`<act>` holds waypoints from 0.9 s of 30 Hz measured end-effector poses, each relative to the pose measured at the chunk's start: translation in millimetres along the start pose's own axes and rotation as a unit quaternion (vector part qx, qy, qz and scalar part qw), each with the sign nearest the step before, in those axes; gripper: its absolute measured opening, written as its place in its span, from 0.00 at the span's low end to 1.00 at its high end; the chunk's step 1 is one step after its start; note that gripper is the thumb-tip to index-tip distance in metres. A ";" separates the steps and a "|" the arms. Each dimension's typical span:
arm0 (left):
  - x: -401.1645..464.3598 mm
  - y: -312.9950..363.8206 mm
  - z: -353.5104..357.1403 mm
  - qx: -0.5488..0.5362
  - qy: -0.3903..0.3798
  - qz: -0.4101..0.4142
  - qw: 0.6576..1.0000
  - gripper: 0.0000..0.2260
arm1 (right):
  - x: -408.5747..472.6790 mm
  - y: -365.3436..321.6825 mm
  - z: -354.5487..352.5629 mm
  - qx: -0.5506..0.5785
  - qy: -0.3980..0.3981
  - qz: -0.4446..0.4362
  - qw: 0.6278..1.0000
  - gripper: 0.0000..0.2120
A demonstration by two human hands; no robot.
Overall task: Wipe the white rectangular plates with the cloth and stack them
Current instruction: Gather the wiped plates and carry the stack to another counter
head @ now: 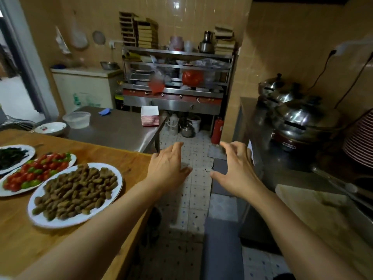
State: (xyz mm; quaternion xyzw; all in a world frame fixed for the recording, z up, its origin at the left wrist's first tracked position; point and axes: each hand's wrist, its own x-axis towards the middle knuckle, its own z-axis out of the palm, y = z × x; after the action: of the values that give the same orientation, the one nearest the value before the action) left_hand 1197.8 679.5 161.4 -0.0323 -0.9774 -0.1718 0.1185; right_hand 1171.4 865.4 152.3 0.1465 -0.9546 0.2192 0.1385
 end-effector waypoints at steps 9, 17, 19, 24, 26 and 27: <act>171.8 -38.5 31.5 -0.017 -0.009 -0.007 1.000 0.32 | 164.3 32.5 45.0 0.002 -0.020 -0.008 1.000 0.40; 298.5 -72.9 68.6 -0.017 0.006 -0.057 0.998 0.31 | 310.1 77.7 94.7 0.025 -0.043 -0.049 0.998 0.41; 333.2 -77.3 78.6 -0.020 0.011 -0.083 0.996 0.30 | 351.9 92.7 106.7 0.036 -0.049 -0.069 0.996 0.40; 418.6 -86.2 96.8 -0.005 0.030 -0.164 0.986 0.27 | 456.6 123.9 128.6 0.035 -0.084 -0.124 0.988 0.40; 444.4 -93.2 103.1 -0.001 0.037 -0.194 0.980 0.27 | 493.1 129.6 138.8 0.035 -0.097 -0.150 0.983 0.40; 455.3 -98.0 106.3 -0.005 0.037 -0.208 0.977 0.27 | 509.4 130.9 144.9 0.039 -0.107 -0.160 0.981 0.40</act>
State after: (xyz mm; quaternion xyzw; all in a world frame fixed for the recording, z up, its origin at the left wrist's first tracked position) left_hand 722.6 634.2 142.8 0.1775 -0.9568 -0.1989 0.1161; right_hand 629.8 800.0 144.8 0.3253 -0.9189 0.2139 0.0630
